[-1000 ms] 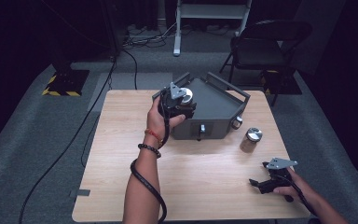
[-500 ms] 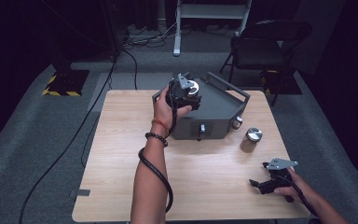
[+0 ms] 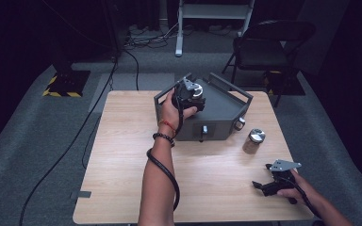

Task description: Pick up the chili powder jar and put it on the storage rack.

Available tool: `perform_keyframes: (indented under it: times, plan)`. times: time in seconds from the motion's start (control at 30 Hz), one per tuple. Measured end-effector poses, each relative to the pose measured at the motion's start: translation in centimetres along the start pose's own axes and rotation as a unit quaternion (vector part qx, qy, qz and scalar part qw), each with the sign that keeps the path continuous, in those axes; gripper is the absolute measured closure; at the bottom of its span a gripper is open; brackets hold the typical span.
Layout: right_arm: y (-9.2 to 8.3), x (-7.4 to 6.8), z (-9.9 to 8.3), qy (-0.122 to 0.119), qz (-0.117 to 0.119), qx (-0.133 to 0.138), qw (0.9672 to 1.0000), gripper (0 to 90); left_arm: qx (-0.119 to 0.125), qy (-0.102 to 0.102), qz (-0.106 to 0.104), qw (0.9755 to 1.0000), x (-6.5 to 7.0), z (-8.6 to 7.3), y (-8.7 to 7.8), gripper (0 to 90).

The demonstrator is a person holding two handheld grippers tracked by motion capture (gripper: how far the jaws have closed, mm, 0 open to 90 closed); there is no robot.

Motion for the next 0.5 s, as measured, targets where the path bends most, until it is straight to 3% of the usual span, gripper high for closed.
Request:
perform_keyframes:
  times: [0.5]
  plan:
    - [0.0, 0.0, 0.0, -0.001, 0.002, 0.001, 1.0000, 0.0, -0.012, -0.010, -0.004, 0.9999, -0.2, -1.1, 1.7, 31.5]
Point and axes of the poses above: each handheld gripper's, and its own axes: y roughly forward along the jaws, z roughly out of its top, x roughly to its right, the point moved 5 cm from there along y, roughly forward along the jaws, and after that the axes turned 9 degrees about -y, right-handed, at the moved point
